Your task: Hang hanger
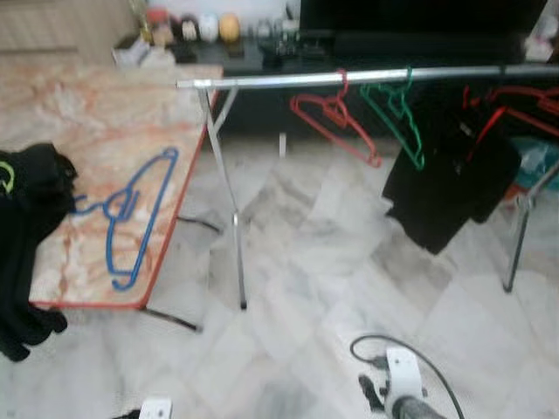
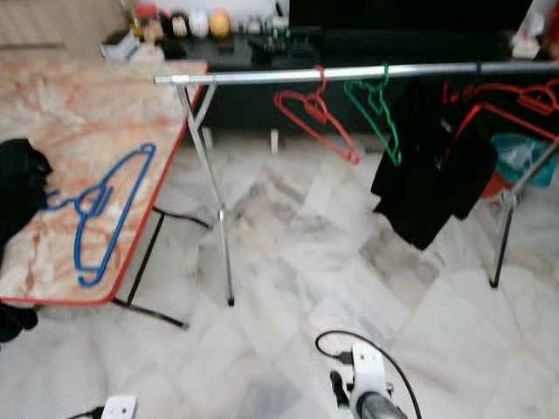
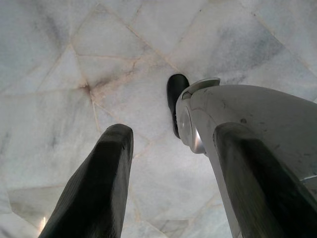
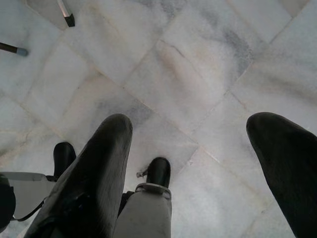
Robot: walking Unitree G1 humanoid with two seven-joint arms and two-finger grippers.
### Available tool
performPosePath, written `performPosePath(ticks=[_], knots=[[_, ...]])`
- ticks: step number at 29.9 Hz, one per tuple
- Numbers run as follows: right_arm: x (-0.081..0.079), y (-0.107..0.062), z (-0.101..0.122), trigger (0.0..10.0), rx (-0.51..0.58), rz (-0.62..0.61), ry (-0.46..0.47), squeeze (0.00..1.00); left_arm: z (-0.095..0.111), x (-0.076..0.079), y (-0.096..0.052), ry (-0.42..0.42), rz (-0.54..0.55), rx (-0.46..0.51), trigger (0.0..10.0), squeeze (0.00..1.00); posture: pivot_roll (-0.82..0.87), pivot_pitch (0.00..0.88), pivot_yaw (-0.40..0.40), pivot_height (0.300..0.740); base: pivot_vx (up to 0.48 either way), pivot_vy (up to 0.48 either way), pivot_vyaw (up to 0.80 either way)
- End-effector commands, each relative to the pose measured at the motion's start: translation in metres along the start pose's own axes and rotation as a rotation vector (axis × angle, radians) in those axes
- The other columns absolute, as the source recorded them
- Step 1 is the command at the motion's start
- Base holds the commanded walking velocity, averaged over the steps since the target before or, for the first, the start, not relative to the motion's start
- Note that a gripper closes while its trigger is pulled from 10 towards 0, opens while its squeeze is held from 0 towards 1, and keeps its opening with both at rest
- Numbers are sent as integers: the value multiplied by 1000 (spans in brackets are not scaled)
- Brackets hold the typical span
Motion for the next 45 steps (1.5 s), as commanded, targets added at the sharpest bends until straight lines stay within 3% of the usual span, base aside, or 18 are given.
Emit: performPosePath(ticks=[1,18,45], knots=[[-2,0,-5,10000,-15,6,-1,0,-11,6,-1,7,-23,-35,10000,0,11,73,-23,740,0,0,0],[-2,-1,-6,10000,-17,8,-5,0,-12,6,-1,41,-26,-41,10000,0,8,59,-23,740,0,0,0],[-3,0,-3,10000,-1,5,17,0,-10,5,-1,41,-25,-37,10000,0,5,66,-23,740,0,-479,0]])
Point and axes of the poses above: a point about 5 cm out from each wrist's last joint towards the gripper, its own y axis pointing out of the wrist towards the gripper, its own z axis along the axis of the wrist's last joint, x = y × z, the point moved 6 cm from there along y, pointing out of the wrist towards the gripper, and after that the axes turned 4 degrees about y, right-handed, at the moved point
